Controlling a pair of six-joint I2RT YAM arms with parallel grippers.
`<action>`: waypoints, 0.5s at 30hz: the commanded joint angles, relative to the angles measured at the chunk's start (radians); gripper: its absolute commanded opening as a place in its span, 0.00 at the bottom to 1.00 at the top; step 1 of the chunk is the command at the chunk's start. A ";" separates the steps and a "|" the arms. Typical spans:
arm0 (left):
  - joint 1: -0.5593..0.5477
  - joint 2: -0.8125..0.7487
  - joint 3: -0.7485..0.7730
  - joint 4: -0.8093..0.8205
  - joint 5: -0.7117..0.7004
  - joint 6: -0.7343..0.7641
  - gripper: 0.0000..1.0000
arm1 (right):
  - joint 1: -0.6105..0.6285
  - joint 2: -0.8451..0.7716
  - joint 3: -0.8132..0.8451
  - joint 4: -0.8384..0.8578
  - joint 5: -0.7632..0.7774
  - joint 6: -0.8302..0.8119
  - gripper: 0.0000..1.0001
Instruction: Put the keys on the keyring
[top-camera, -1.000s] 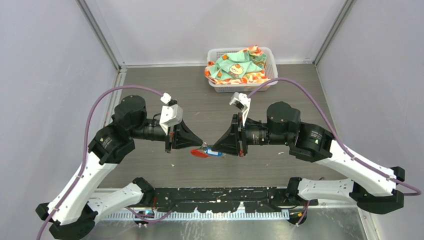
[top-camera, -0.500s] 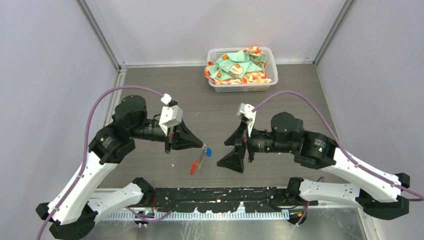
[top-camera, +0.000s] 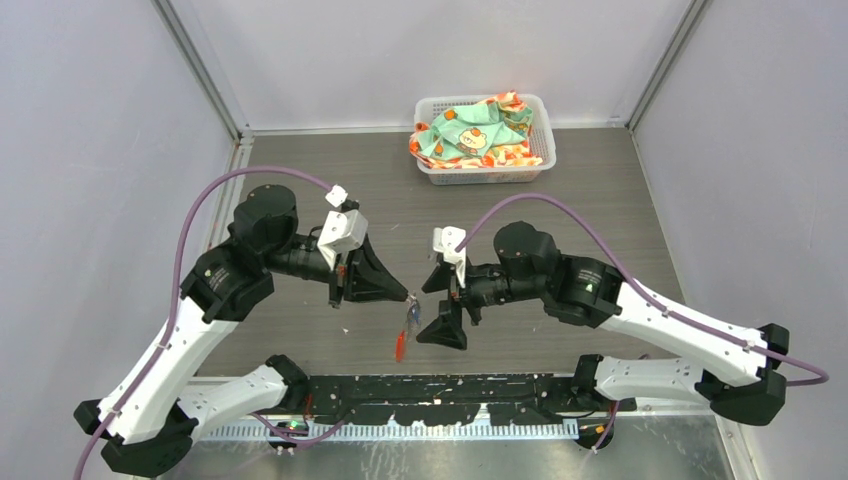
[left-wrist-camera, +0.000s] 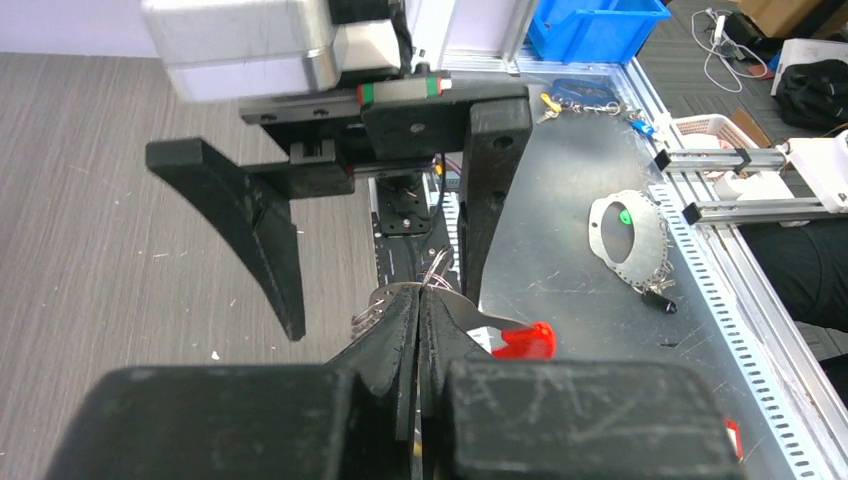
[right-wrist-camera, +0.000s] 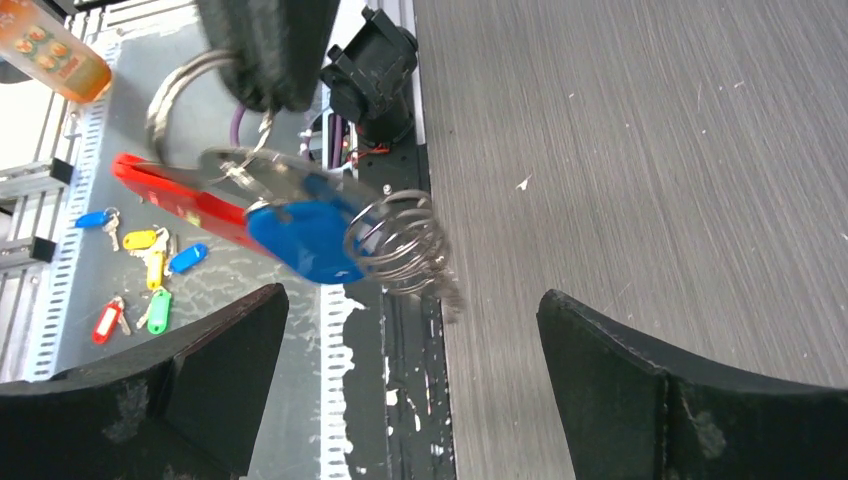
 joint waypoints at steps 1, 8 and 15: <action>-0.001 -0.004 0.047 0.041 0.043 -0.031 0.00 | 0.004 0.046 0.028 0.113 -0.009 -0.034 1.00; -0.002 -0.007 0.051 0.058 0.056 -0.046 0.00 | 0.004 0.069 -0.006 0.225 -0.067 0.011 1.00; -0.001 -0.009 0.049 0.073 0.059 -0.079 0.00 | 0.004 0.084 -0.006 0.324 -0.216 0.050 1.00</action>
